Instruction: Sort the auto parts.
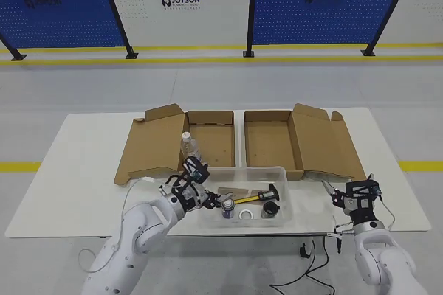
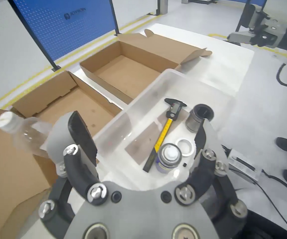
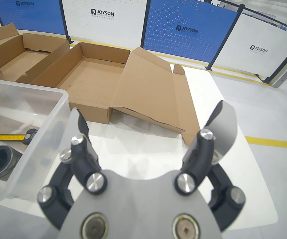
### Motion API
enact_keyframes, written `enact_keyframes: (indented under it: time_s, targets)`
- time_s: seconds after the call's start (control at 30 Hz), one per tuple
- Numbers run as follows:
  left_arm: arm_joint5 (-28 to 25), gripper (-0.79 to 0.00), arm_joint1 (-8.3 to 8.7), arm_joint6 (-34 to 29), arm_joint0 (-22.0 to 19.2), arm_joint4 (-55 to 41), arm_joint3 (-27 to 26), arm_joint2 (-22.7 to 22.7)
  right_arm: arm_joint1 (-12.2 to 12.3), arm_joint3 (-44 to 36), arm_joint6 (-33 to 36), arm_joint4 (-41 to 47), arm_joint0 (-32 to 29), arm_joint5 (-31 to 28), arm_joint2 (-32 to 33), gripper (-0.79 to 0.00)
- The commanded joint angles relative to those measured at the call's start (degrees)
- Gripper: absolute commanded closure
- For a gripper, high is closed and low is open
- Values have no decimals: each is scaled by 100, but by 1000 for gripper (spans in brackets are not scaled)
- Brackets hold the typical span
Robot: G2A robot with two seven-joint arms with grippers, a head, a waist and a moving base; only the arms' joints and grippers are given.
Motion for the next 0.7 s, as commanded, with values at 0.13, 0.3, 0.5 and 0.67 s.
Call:
enact_keyframes:
  time_s: [0.13,0.3,0.5,0.67]
  targets:
    - [64,-785,-14,-466,-62,-218,166,258,0,0,0,0,0,0,0,-785]
    - [33,-785,-18,-439,-142,-21,404,442,0,0,0,0,0,0,0,-785]
    - [20,-711,-23,-466,-274,67,597,583,0,0,0,0,0,0,0,-785]
    - [39,-634,-25,-408,-355,191,750,682,0,0,0,0,0,0,0,-785]
